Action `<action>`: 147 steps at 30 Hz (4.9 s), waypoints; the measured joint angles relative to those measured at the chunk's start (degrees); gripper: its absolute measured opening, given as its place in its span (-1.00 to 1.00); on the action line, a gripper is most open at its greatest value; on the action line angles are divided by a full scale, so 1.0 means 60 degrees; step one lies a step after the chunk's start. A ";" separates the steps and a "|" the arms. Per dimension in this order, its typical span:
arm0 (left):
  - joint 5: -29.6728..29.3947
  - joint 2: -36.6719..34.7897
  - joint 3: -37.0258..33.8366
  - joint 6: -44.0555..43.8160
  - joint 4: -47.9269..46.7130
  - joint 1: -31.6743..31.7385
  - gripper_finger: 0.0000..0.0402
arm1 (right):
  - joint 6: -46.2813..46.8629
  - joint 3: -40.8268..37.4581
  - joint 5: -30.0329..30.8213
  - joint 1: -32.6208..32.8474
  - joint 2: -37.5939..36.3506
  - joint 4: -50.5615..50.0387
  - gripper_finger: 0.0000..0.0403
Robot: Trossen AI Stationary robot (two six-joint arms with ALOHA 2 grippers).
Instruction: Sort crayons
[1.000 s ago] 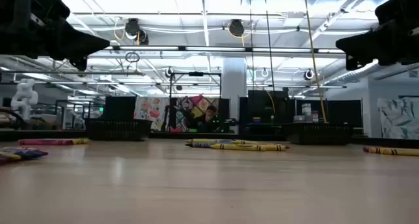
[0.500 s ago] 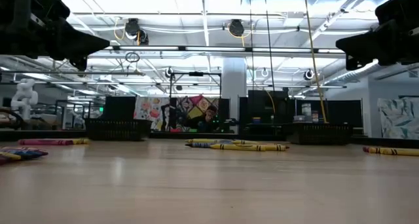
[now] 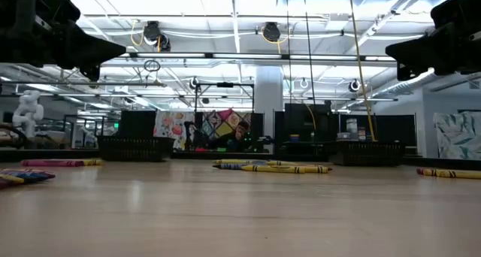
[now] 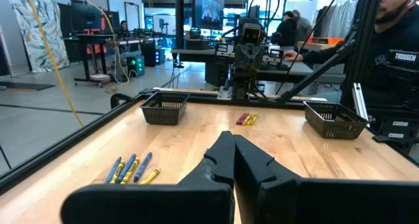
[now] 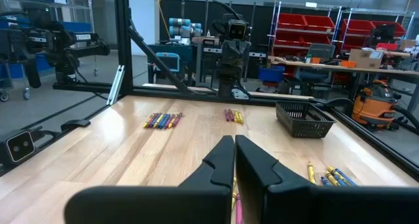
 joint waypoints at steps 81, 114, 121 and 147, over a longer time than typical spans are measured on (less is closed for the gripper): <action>0.0000 0.0000 0.0003 0.0000 0.0000 -0.0004 -1.00 | -0.0003 -0.0003 -0.0003 -0.0002 0.0001 0.0000 -1.00; 0.0000 0.0000 0.0000 0.0003 -0.0018 0.0000 -1.00 | 0.1487 0.1485 0.2549 0.0415 0.5112 0.4589 -1.00; -0.0036 0.0000 0.0001 0.0004 0.0015 -0.0002 -1.00 | 0.1299 0.4160 0.2792 0.0364 0.8520 0.2223 -1.00; -0.0273 0.0000 0.0000 0.0254 0.0619 -0.0001 -1.00 | -0.0833 0.7924 -0.0500 -0.2401 1.5865 -0.0790 -0.43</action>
